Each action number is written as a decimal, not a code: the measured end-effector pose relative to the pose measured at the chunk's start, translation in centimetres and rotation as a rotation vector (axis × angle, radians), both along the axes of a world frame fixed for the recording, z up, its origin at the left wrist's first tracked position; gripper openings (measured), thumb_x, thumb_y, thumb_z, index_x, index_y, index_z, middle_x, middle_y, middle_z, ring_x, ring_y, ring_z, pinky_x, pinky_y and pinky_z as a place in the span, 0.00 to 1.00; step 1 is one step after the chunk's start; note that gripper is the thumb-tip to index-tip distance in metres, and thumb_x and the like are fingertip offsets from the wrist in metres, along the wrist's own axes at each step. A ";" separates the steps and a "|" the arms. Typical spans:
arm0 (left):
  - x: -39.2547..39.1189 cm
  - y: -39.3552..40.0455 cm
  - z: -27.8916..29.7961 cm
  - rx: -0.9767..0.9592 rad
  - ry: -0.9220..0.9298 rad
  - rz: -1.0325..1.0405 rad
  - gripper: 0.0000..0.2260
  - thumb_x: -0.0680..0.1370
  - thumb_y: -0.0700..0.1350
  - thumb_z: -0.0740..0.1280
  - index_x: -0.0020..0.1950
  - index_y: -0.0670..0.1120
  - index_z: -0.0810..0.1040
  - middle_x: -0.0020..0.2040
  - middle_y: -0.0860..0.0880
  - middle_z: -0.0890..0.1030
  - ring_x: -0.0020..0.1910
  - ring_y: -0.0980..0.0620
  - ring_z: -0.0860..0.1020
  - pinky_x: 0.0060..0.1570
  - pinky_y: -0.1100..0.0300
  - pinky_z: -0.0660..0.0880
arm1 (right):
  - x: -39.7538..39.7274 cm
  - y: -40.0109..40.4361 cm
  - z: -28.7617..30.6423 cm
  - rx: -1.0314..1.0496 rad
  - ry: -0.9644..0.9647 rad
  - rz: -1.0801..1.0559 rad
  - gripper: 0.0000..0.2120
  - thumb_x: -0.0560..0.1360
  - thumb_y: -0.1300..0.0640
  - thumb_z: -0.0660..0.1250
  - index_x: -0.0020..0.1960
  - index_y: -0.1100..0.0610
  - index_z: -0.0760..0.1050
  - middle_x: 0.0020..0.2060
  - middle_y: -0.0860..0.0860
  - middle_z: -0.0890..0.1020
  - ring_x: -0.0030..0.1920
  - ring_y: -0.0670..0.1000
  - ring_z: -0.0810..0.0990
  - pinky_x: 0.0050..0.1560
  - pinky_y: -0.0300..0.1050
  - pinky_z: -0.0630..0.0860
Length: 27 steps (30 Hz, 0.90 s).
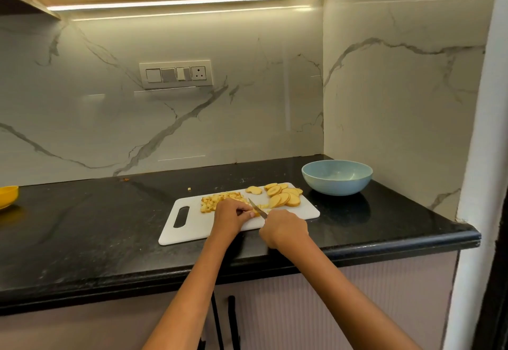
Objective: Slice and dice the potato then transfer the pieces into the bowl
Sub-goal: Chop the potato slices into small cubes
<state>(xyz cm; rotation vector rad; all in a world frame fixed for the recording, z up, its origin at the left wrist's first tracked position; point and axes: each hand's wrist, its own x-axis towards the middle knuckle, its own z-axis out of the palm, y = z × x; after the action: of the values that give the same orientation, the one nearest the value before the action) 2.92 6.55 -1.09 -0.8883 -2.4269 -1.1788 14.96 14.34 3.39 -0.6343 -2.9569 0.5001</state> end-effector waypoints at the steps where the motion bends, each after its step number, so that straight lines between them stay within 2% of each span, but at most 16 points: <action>1: 0.0 0.0 0.1 -0.014 -0.006 0.001 0.07 0.72 0.38 0.72 0.48 0.40 0.84 0.46 0.43 0.84 0.44 0.54 0.78 0.40 0.71 0.70 | -0.4 -0.1 0.2 -0.003 -0.019 0.001 0.15 0.79 0.56 0.59 0.64 0.59 0.70 0.60 0.55 0.76 0.59 0.53 0.74 0.56 0.43 0.70; 4: 0.2 0.1 0.4 -0.033 -0.011 0.006 0.06 0.72 0.37 0.71 0.48 0.39 0.84 0.46 0.43 0.84 0.43 0.55 0.76 0.36 0.75 0.69 | -1.2 -0.6 0.4 0.032 -0.056 0.018 0.15 0.79 0.58 0.59 0.65 0.58 0.69 0.61 0.55 0.75 0.60 0.53 0.74 0.55 0.43 0.69; 8: 0.2 0.1 0.1 -0.019 0.006 0.003 0.06 0.72 0.38 0.71 0.48 0.39 0.84 0.46 0.43 0.84 0.43 0.54 0.78 0.41 0.69 0.70 | -0.6 -0.7 -0.5 0.110 -0.037 0.033 0.14 0.79 0.57 0.60 0.64 0.58 0.70 0.59 0.54 0.76 0.58 0.52 0.76 0.52 0.42 0.69; 15: 0.2 0.0 0.0 -0.012 0.008 0.006 0.07 0.72 0.39 0.72 0.49 0.40 0.84 0.46 0.44 0.84 0.44 0.57 0.76 0.43 0.69 0.68 | 0.3 -0.6 -1.3 0.260 0.012 0.055 0.13 0.80 0.58 0.58 0.64 0.59 0.71 0.57 0.54 0.77 0.56 0.52 0.77 0.47 0.41 0.71; 18: 0.2 0.0 -0.1 -0.007 0.007 0.006 0.07 0.72 0.38 0.72 0.48 0.39 0.84 0.46 0.43 0.84 0.43 0.55 0.78 0.41 0.69 0.68 | 0.1 -0.1 -0.9 0.194 0.029 0.053 0.13 0.80 0.57 0.57 0.63 0.59 0.71 0.58 0.54 0.77 0.57 0.53 0.77 0.52 0.42 0.71; 20: 0.2 0.0 -0.1 -0.009 -0.003 0.016 0.07 0.73 0.38 0.70 0.50 0.39 0.83 0.48 0.42 0.84 0.48 0.51 0.79 0.45 0.69 0.68 | 0.0 0.7 -0.5 0.070 0.033 0.020 0.14 0.80 0.56 0.57 0.63 0.59 0.71 0.58 0.55 0.76 0.58 0.53 0.76 0.53 0.43 0.71; 23: 0.0 0.0 0.0 -0.001 -0.023 0.061 0.09 0.76 0.34 0.65 0.54 0.38 0.81 0.54 0.42 0.82 0.56 0.48 0.78 0.52 0.70 0.66 | -0.1 1.8 0.1 -0.160 0.026 -0.009 0.12 0.80 0.54 0.56 0.57 0.60 0.72 0.50 0.55 0.75 0.54 0.54 0.76 0.50 0.44 0.72; 25: -0.2 0.1 -0.1 0.011 -0.026 0.086 0.11 0.76 0.32 0.63 0.56 0.38 0.80 0.56 0.42 0.81 0.58 0.47 0.77 0.52 0.70 0.65 | 0.1 1.9 0.3 -0.186 0.006 0.006 0.12 0.80 0.54 0.56 0.57 0.60 0.72 0.50 0.56 0.75 0.52 0.54 0.76 0.52 0.45 0.73; 27: -0.2 0.2 -0.1 0.020 -0.015 0.102 0.11 0.76 0.32 0.63 0.56 0.38 0.80 0.55 0.42 0.81 0.57 0.47 0.77 0.52 0.70 0.65 | 0.2 1.4 0.1 -0.154 0.002 0.004 0.14 0.80 0.53 0.56 0.60 0.60 0.71 0.55 0.55 0.77 0.56 0.54 0.76 0.54 0.45 0.72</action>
<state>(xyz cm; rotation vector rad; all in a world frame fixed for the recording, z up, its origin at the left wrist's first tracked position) 2.73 6.71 -1.19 -0.7430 -2.4366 -1.1755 15.15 15.78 3.48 -0.6415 -2.9384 0.7339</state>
